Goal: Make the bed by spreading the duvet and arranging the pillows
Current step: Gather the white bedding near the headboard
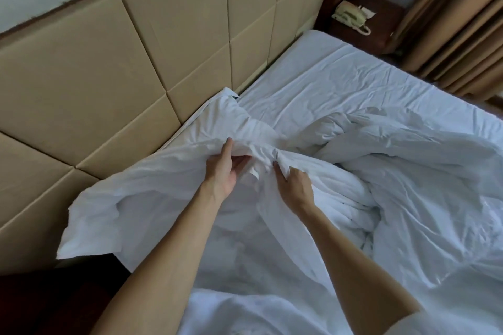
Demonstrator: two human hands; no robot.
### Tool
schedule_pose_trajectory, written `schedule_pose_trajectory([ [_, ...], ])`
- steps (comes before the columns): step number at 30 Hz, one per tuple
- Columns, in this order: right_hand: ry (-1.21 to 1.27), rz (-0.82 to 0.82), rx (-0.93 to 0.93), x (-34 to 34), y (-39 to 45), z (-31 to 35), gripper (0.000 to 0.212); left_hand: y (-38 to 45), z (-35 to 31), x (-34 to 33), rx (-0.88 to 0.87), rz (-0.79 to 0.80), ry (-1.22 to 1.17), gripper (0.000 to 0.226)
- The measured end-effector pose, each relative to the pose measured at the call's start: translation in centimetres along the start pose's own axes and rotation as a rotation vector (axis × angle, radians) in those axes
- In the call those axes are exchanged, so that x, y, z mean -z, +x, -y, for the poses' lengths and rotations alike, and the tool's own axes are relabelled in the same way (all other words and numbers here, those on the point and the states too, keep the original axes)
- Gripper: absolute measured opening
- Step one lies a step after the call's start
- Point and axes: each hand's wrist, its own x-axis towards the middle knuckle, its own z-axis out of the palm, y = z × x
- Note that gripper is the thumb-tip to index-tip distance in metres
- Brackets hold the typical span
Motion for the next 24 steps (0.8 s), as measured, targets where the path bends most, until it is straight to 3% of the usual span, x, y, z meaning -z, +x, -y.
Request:
schedule_pose_trajectory([
  [3,0.071,-0.076,-0.025,2.3,2.4,2.0,0.057,-1.3,3.1,-0.8,-0.146,0.036,0.495,0.045],
  [6,0.208,-0.060,-0.041,5.0,5.2,4.6,0.056,-3.1,6.5,-1.9,-0.070,0.198,0.690,0.033],
  [8,0.272,-0.033,-0.023,5.9,6.4,5.9,0.053,-3.6,7.7,-3.1,-0.018,0.277,0.705,0.050],
  [10,0.319,0.002,0.001,6.2,7.0,6.4,0.049,-3.0,7.8,-4.5,-0.063,0.232,0.672,0.062],
  [14,0.387,0.066,-0.017,6.6,7.8,4.8,0.037,-2.5,7.6,-6.8,-0.182,0.222,0.769,0.006],
  [16,0.437,0.076,-0.063,7.1,7.7,3.7,0.036,-2.5,7.3,-7.6,-0.227,0.209,0.737,0.005],
  [19,0.439,0.095,-0.036,8.3,6.0,1.6,0.050,-1.9,5.5,-8.9,-0.143,0.126,0.600,0.022],
  [24,0.190,0.126,-0.034,10.4,1.6,-4.2,0.090,0.2,2.2,-11.9,-0.043,0.007,0.393,0.018],
])
